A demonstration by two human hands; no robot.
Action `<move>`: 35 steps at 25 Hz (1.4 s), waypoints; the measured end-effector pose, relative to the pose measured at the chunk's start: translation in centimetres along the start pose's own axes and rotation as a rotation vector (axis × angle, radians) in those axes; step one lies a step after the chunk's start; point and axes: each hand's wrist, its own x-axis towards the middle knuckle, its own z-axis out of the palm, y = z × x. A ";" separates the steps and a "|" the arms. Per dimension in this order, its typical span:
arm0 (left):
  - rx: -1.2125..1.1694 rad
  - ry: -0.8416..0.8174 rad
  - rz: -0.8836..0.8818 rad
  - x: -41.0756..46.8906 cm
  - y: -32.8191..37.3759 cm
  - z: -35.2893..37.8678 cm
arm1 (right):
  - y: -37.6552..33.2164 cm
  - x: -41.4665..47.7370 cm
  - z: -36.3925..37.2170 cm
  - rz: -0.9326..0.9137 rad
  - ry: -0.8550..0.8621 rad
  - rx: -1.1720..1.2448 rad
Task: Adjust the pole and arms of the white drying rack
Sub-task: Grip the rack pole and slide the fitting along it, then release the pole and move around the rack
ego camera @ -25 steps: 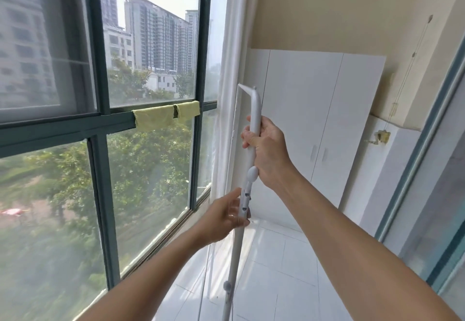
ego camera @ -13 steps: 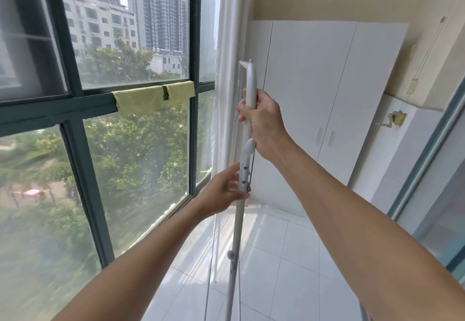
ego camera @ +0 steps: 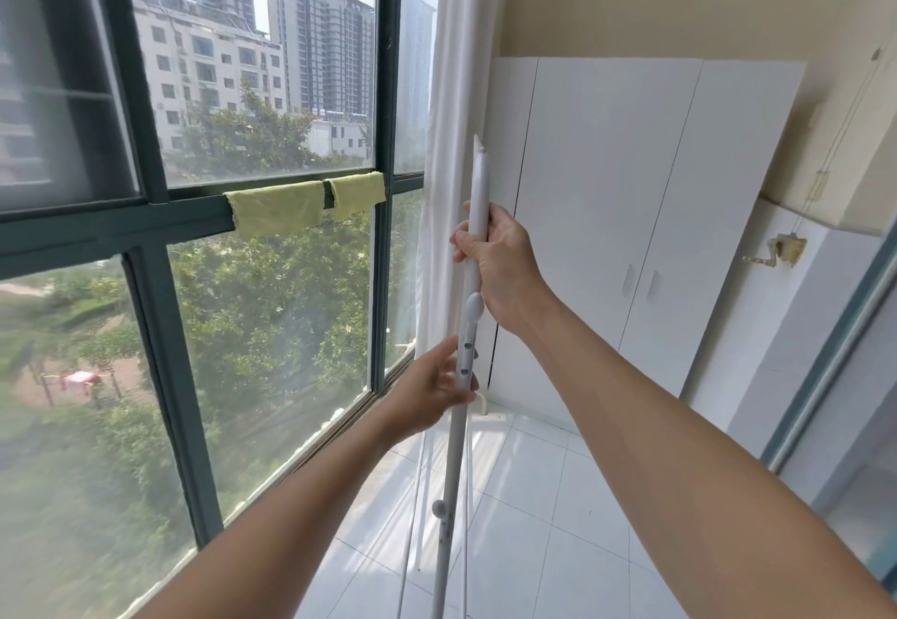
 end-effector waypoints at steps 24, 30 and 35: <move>-0.089 0.218 -0.159 -12.5 1.4 -0.4 | 3.3 -16.8 -3.2 0.390 0.275 -0.041; -0.135 0.247 -0.157 -16.3 0.9 3.4 | 5.4 -23.9 -5.7 0.505 0.343 -0.011; -0.224 0.054 -0.216 -16.4 2.2 8.5 | 5.4 -25.4 -8.1 0.540 0.358 0.049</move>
